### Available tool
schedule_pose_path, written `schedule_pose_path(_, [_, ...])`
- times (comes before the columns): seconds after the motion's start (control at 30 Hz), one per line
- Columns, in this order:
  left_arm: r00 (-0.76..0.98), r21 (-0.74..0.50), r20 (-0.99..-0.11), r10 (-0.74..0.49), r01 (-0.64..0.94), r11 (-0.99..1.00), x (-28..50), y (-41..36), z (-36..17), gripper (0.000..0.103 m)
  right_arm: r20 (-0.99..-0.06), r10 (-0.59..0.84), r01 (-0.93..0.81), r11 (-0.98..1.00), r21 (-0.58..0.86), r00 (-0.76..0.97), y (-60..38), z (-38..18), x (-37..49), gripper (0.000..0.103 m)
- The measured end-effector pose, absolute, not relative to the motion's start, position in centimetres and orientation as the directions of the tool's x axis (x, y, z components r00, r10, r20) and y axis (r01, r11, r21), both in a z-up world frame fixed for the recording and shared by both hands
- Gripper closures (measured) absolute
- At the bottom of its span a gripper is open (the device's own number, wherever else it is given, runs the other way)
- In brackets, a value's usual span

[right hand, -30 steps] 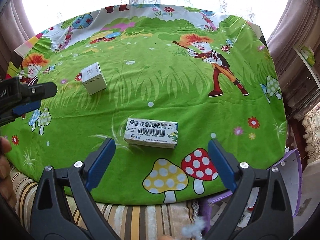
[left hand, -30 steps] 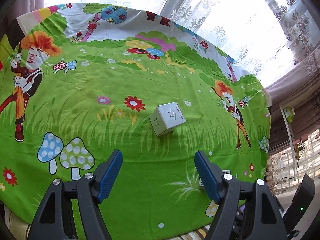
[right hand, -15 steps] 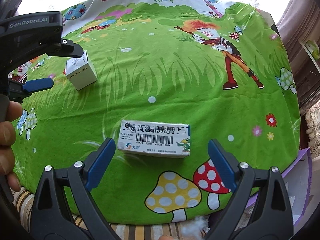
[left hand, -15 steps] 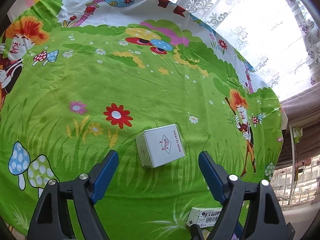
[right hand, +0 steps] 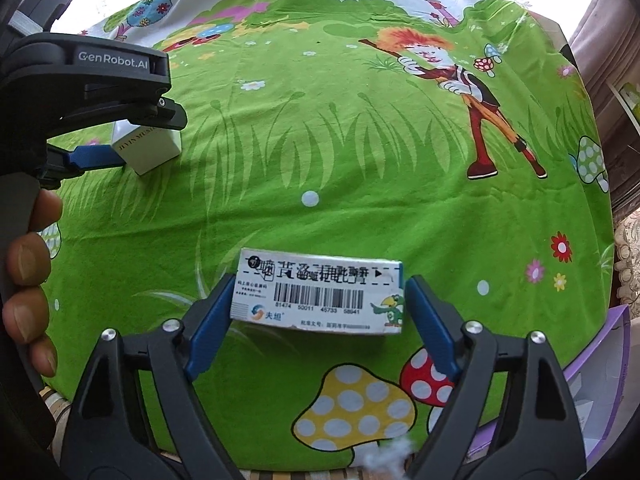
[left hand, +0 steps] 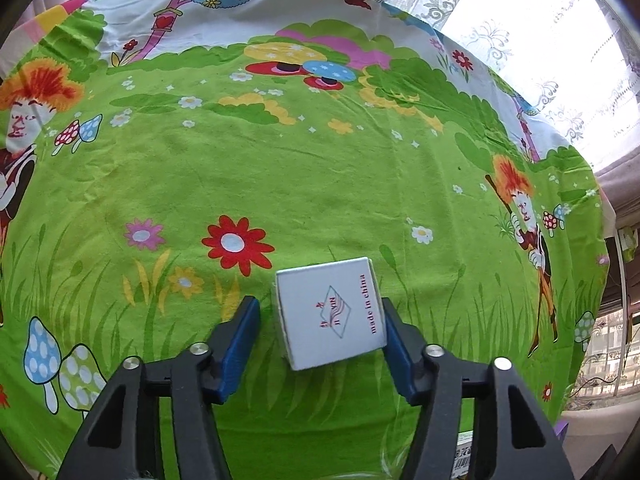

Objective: Organize rigid objects
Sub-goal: 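Grasp the white cube box with the left tool while the right tool grasps the barcode medicine box, then carry both boxes over the purple box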

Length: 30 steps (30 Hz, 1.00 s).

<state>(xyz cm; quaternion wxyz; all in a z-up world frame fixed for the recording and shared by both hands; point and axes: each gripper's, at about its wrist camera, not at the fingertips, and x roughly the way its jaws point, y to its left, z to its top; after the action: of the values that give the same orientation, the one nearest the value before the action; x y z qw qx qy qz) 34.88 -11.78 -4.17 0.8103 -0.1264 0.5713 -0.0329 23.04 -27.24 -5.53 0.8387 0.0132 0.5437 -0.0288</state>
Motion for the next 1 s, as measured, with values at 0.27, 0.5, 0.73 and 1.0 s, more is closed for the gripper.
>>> schedule_pose_path(0.27, [0.36, -0.256, -0.904, -0.228, -0.03, 0.966, 32.8, -11.4, -3.5, 0.061, -0.902, -0.035, 0.059, 0.998, -0.011, 0.43, -27.3, -4.8, 22.2, 0.025])
schedule_pose_path(0.5, [0.389, -0.314, -0.87, -0.302, 0.035, 0.949, 28.7, -11.4, -1.6, 0.061, -0.889, -0.038, 0.081, 0.997, -0.001, 0.456, -28.3, -3.2, 19.9, 0.025])
schedule_pose_path(0.73, [0.406, -0.357, -0.838, -0.366, 0.1, 0.929, 23.6, -11.9, 0.2, 0.061, -0.872, -0.031, 0.098, 0.995, 0.019, 0.488, -29.5, -1.3, 17.3, 0.025])
schedule_pose_path(1.0, [0.38, -0.387, -0.823, -0.422, 0.167, 0.907, 18.3, -13.1, 0.6, 0.061, -0.854, -0.03, 0.129, 0.991, 0.043, 0.52, -31.5, 1.1, 12.7, 0.025])
